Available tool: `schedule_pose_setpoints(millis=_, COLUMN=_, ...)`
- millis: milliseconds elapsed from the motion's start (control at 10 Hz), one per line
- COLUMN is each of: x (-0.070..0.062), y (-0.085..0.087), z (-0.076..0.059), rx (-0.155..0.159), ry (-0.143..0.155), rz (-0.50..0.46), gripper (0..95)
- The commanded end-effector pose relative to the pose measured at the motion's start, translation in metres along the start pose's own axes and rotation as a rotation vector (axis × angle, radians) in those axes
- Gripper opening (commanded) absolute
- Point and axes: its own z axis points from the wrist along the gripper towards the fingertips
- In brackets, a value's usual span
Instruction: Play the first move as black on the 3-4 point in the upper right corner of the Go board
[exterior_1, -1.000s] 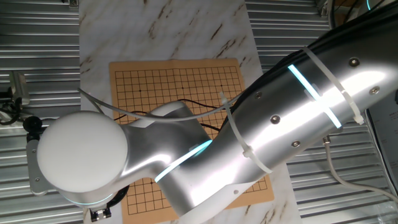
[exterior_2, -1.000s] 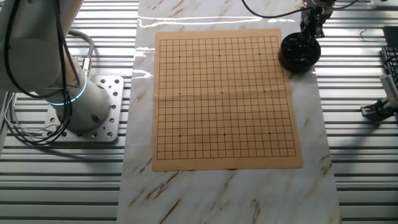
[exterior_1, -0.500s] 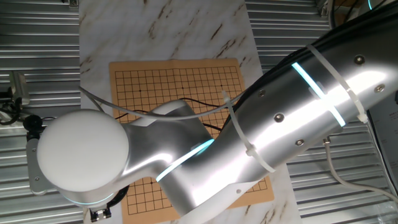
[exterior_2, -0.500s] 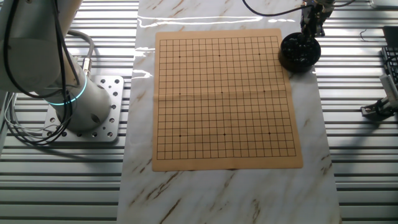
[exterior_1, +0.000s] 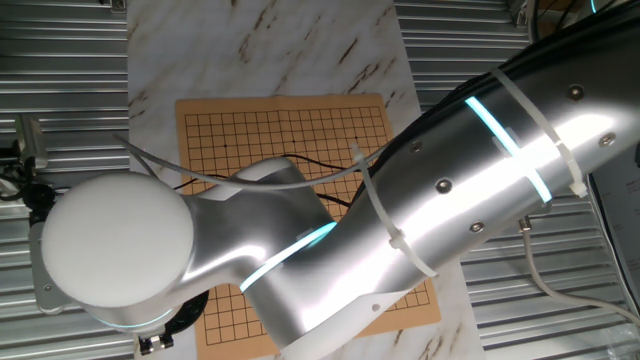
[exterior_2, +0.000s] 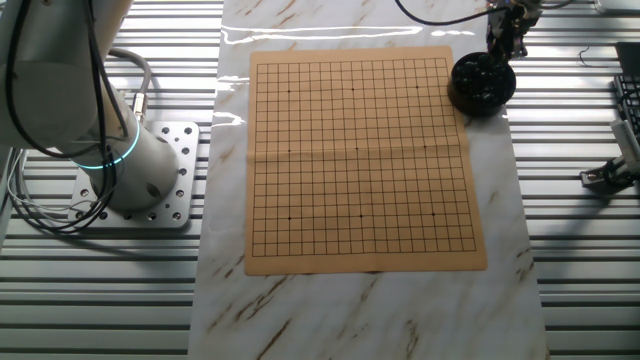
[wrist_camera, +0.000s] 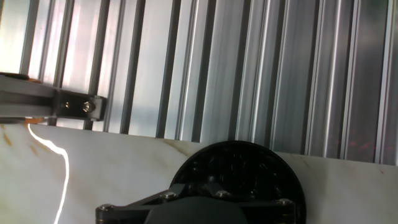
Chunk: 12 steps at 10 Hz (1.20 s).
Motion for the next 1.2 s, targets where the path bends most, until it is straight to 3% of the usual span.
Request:
schedule_pose_setpoints(millis=100, x=0.000, y=-0.001, z=-0.001, rx=0.005, ry=0.001, rz=0.004, gripper=19.0)
schedule_pose_setpoints(millis=500, x=0.001, y=-0.006, z=-0.003, rx=0.004, ry=0.001, rz=0.002, gripper=19.0)
schedule_pose_setpoints(millis=1000, x=-0.003, y=-0.011, z=0.000, rx=0.029, ry=-0.001, rz=0.017, gripper=19.0)
schedule_pose_setpoints(millis=1100, x=-0.004, y=-0.011, z=0.000, rx=0.029, ry=-0.001, rz=0.017, gripper=0.0)
schedule_pose_setpoints(millis=1200, x=-0.005, y=-0.013, z=-0.001, rx=0.028, ry=0.000, rz=0.014, gripper=0.0)
